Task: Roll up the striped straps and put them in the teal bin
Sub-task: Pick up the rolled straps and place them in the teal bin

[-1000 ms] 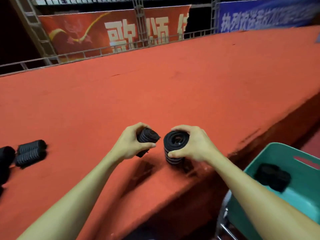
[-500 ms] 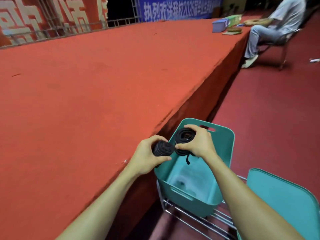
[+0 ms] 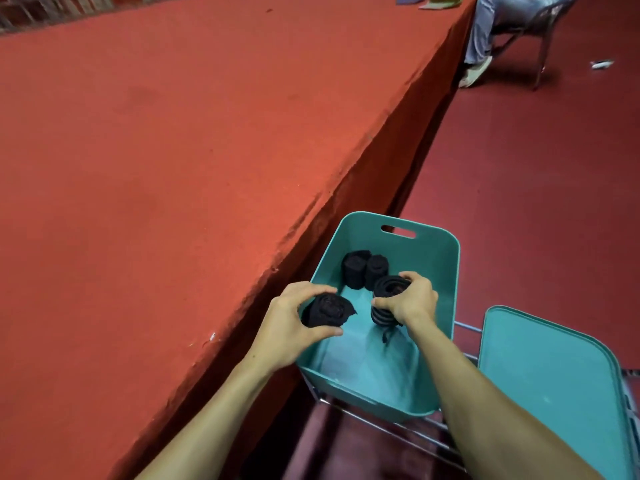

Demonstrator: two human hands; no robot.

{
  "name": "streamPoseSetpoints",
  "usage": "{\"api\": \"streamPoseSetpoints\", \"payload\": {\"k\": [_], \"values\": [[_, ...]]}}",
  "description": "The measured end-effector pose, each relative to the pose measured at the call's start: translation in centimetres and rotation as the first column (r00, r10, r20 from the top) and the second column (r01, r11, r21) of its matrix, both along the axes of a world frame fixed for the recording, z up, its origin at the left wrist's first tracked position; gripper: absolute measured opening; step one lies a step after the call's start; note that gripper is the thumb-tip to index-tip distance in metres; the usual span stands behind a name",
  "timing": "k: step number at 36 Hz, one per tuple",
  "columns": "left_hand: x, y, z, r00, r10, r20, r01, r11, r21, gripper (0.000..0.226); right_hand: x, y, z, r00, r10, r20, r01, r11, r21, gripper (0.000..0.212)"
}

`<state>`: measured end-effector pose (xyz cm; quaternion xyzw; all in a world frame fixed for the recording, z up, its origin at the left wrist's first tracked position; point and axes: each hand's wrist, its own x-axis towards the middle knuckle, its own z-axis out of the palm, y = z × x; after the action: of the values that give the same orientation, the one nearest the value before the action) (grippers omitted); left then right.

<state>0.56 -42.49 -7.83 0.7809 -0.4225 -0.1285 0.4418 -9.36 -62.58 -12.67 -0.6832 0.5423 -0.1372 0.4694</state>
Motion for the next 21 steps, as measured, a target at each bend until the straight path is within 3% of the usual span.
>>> {"api": "streamPoseSetpoints", "payload": {"k": [8, 21], "values": [[0.5, -0.7, -1.6, 0.999, -0.011, 0.040, 0.008, 0.997, 0.073, 0.062, 0.8, -0.8, -1.5, 0.993, -0.114, -0.038, 0.115, 0.993, 0.030, 0.084], [0.9, -0.4, -3.2, 0.998, 0.001, -0.068, 0.008, 0.992, 0.127, 0.061, 3.8, -0.8, -5.0, 0.967, -0.253, -0.019, 0.253, 0.967, -0.019, 0.079]]}}
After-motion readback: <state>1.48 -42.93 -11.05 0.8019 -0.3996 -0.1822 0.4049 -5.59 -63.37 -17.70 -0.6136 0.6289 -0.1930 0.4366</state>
